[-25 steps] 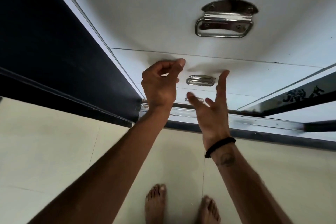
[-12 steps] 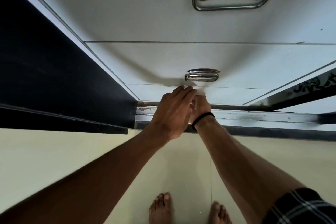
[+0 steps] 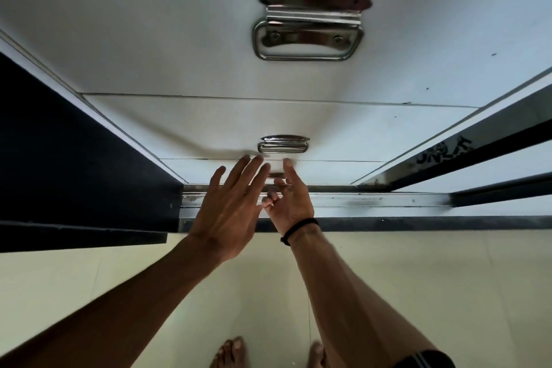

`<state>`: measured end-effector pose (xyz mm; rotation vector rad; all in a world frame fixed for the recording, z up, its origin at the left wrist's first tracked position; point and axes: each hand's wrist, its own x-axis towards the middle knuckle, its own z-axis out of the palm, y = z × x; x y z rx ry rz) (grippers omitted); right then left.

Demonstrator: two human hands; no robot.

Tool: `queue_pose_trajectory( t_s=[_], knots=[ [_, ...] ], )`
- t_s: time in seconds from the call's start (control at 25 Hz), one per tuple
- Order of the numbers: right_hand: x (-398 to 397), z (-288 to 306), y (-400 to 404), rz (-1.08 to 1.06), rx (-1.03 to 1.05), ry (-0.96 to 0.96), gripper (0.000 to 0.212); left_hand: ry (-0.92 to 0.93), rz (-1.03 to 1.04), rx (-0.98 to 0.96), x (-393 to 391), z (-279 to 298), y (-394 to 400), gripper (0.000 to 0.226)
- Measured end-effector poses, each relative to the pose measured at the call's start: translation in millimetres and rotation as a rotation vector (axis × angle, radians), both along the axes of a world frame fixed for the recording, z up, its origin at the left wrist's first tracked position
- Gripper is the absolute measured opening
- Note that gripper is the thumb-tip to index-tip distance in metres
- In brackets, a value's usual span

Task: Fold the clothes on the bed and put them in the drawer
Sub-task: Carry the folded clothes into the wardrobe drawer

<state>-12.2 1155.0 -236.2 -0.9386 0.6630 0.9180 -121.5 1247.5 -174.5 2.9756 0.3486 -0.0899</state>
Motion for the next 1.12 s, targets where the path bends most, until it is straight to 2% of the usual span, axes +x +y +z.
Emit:
queue_pose_trajectory(
  t_s=[0.08, 0.2, 0.36, 0.52, 0.72, 0.84, 0.96, 1.04, 1.12],
  knots=[
    [-8, 9, -4, 0.003, -0.001, -0.005, 0.069, 0.049, 0.035, 0.004, -1, 0, -4, 0.088],
    [-22, 17, -14, -0.037, -0.010, 0.008, 0.075, 0.153, 0.105, -0.045, -5, 5, -14, 0.096],
    [-67, 13, -48, 0.033, -0.189, 0.041, 0.086, 0.342, 0.142, -0.144, -41, 19, -58, 0.093],
    [-131, 39, -109, 0.090, -0.269, 0.147, 0.060, 0.547, 0.196, -0.261, -97, 44, -115, 0.102],
    [-144, 68, -148, 0.158, -0.374, 0.209, 0.044, 0.737, 0.163, -0.303, -127, 61, -144, 0.111],
    [-138, 81, -144, 0.190, -0.431, 0.341, 0.031, 0.809, 0.170, -0.379, -122, 67, -136, 0.106],
    [-139, 102, -145, 0.320, -0.537, 0.386, 0.031, 0.948, 0.138, -0.461, -105, 80, -122, 0.100],
    [-143, 118, -159, 0.441, -0.606, 0.306, 0.035, 0.934, 0.176, -0.478, -88, 92, -125, 0.077],
    [-139, 141, -180, 0.491, -0.646, 0.226, 0.030, 0.818, 0.264, -0.541, -71, 112, -138, 0.049]
  ],
)
